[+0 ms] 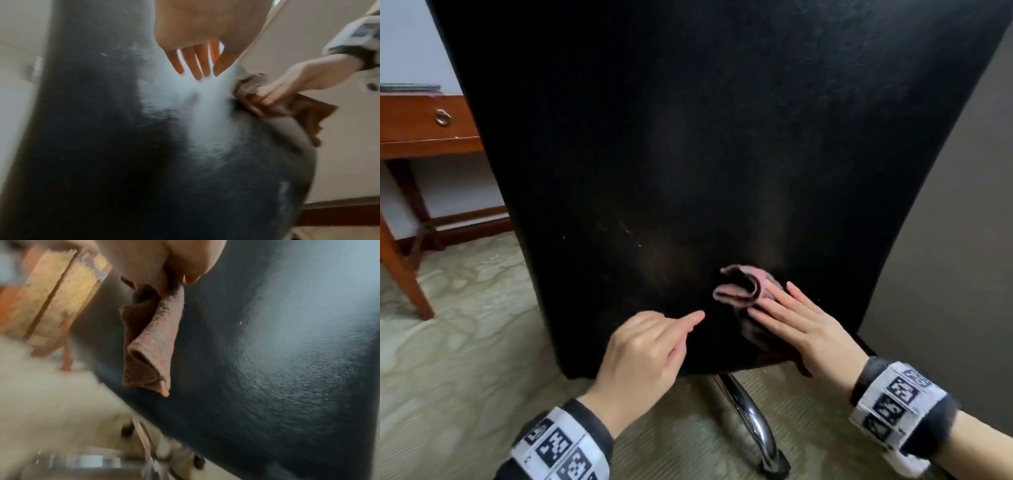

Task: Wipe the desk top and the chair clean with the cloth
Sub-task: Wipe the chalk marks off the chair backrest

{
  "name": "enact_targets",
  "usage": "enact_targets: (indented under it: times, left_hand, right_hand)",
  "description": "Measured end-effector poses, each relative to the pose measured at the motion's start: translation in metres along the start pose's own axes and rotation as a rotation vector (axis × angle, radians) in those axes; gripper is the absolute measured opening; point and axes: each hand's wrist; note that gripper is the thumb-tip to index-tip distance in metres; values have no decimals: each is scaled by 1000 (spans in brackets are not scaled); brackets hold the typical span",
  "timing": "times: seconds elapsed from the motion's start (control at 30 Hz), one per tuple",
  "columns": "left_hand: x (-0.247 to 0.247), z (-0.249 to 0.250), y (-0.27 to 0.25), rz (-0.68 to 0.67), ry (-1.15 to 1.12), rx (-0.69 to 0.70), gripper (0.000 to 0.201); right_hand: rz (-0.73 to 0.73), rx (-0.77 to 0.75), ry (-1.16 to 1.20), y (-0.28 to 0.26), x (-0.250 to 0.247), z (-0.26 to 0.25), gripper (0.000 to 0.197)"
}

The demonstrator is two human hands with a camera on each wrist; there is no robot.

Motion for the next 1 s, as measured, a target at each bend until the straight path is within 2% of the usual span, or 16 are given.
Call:
enact_targets:
  times: [0.03,0.1,0.13,0.2,0.23,0.3,0.33,0.43,0.5,0.57,0.6,0.67,0.73,0.77,0.9,1.0]
  left_hand:
    - [5,9,2,-113,-101,-179,29]
    - [16,18,4,-332,-320,-545,41]
    - [21,21,5,-402,-490,-653,51]
    - [23,31,14,-480,-927,-773,58]
    - [23,37,18,-473,-1090,-783,52]
    - [19,50,29,-396,-1230,-787,30]
    - [18,54,34,-354,-1238,-808,29]
    - [17,60,43,-287,-1211,-878,41]
    - [17,59,45,-272,-1198,-886,30]
    - [14,56,48,-250,-1218,-883,12]
    - [12,56,49,-245,-1237,-876,10]
    - [7,55,54,-250,-1263,-848,13]
    - [1,57,59,-263,-1265,-823,16]
    - [-1,59,61,-273,-1264,-814,16]
    - [-8,65,65,-381,-1270,-776,23]
    - [-11,61,66,-452,-1185,-714,44]
  right_hand:
    - [75,114,105,5,-9,-7,41]
    - [221,272,345,13,-25,-24,39]
    - [258,308,458,14,-29,-32,38]
    - [269,340,592,16,-33,-43,53]
    - [254,338,608,15,-32,-47,58]
    - [199,317,601,14,-28,-55,61]
    - [159,311,593,14,-24,-58,62]
    - [60,323,614,10,-22,-64,66]
    - [7,340,688,7,-32,-65,68]
    - [51,474,858,3,-45,-65,71]
    - [117,583,922,2,-51,-66,69]
    - [236,790,878,0,-54,-67,64]
    - [228,921,768,-2,-56,-72,66]
    - [216,961,786,-1,-57,-75,64]
    - [279,1016,1265,4,-73,-81,63]
    - [237,917,1355,9,-86,-75,63]
Point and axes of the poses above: each hand's wrist, its own y-axis towards the middle knuckle, its own x-axis out of the palm, z = x × y, and after that the axes turned 1 degree about -y, right-handed
